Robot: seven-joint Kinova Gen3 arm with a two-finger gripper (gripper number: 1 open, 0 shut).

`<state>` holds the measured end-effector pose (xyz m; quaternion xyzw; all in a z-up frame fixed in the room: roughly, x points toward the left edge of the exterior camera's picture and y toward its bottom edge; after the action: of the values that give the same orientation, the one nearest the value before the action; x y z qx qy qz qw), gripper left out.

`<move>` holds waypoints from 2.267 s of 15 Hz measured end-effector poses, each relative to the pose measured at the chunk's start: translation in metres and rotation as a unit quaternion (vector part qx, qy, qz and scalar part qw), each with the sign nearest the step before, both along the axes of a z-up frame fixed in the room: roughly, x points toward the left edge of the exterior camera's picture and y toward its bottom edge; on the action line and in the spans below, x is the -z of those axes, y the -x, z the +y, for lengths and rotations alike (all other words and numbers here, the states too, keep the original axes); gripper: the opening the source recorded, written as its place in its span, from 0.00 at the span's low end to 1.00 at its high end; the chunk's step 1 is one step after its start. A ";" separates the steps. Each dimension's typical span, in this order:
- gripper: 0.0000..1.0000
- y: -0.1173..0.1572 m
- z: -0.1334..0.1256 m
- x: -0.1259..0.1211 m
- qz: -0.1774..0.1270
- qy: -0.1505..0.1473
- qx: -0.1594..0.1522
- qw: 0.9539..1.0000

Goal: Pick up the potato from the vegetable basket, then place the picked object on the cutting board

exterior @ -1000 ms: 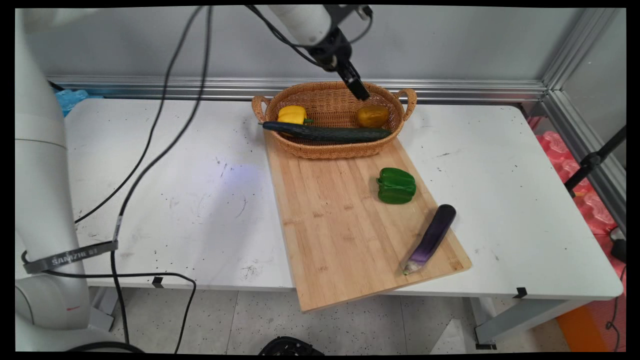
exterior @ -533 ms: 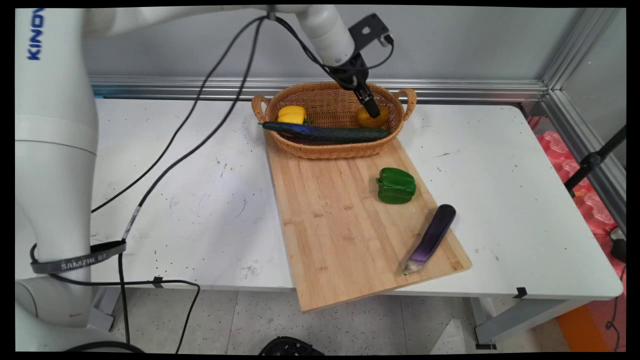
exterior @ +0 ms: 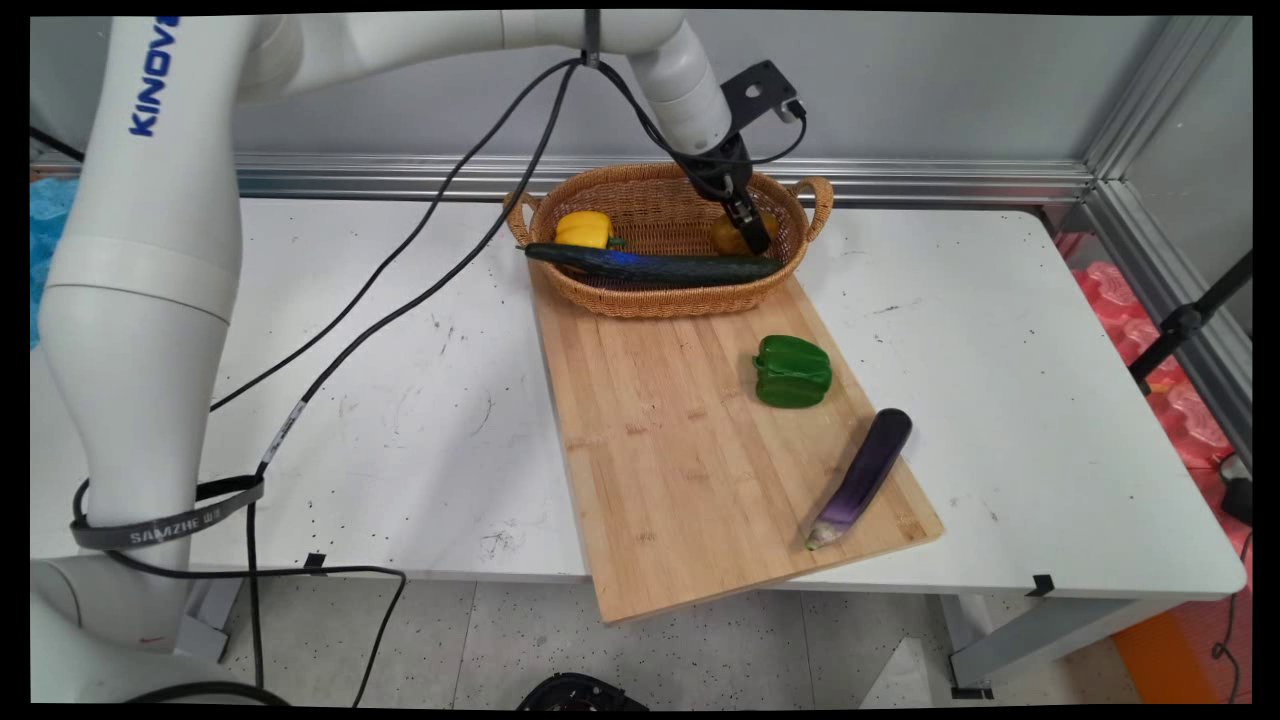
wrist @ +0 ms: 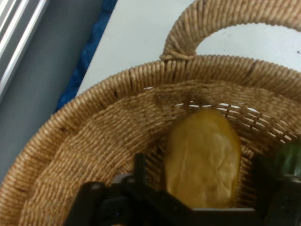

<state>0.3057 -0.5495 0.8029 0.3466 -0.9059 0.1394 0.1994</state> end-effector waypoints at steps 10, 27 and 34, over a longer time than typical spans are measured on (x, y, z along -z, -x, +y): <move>0.00 -0.007 0.004 -0.018 -0.009 0.009 0.014 1.000; 0.00 -0.061 0.143 -0.137 0.007 0.050 0.158 0.986; 0.00 -0.078 0.195 -0.124 0.003 0.021 0.236 0.972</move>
<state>0.3839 -0.3543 0.9269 0.1195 -0.9582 0.1066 0.2370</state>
